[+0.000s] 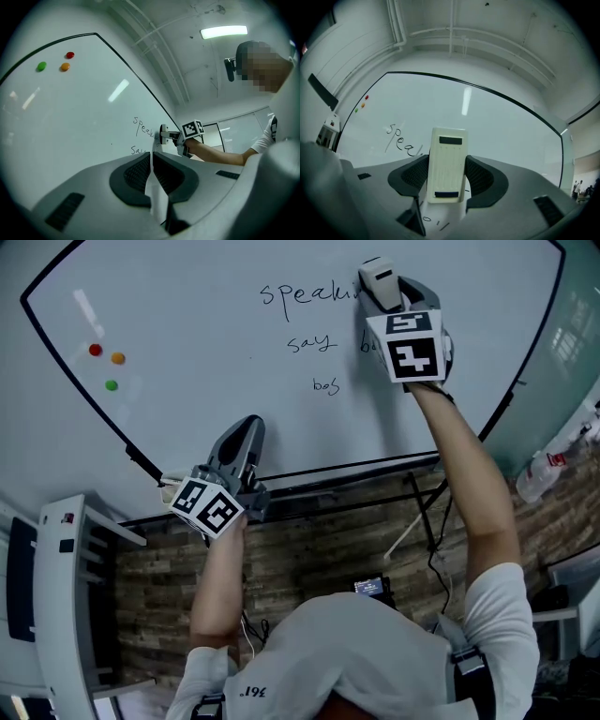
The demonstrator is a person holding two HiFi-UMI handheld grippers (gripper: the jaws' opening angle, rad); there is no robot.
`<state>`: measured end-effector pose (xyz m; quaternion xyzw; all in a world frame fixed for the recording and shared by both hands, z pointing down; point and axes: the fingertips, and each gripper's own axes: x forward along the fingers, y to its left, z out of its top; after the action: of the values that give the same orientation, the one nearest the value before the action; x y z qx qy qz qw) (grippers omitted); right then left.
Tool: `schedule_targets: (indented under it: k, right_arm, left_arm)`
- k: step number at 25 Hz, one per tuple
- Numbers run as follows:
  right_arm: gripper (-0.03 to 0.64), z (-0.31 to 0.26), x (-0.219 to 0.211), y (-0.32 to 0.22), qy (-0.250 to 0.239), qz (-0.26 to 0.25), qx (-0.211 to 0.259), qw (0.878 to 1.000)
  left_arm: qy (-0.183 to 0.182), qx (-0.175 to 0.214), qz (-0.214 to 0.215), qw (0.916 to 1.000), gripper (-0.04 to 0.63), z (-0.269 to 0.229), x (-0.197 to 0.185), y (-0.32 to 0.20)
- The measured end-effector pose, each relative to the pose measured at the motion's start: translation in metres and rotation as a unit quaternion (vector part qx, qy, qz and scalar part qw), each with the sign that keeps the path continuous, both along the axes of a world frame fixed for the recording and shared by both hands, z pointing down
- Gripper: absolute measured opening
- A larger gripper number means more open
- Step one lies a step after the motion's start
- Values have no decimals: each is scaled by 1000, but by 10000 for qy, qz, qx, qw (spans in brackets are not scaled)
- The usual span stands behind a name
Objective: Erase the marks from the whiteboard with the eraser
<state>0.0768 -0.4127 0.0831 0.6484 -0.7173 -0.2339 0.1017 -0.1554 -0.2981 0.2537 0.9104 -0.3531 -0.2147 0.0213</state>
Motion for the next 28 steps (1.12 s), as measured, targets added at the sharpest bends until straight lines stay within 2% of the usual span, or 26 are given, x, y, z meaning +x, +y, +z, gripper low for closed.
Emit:
schedule_targets:
  k: [10,14,21,28]
  right_arm:
    - [265,16,-125,5,253,-662,-178,9973]
    - [265,18,-163,5,341,-827,-195,9958]
    - [265,29,-213,1,349,-1035,-312,9935]
    - [265,35,-248,-4,373,-1123,-372,9923]
  left_arm:
    - [-37,78,-102,9999,8,3,-50,18]
    - [-28,67,-215,9997,33,6,-72,24]
    - [-14,40,-309,9995,41,12,-101,34]
    - [25,15,-321,9995,41,17,-115,38]
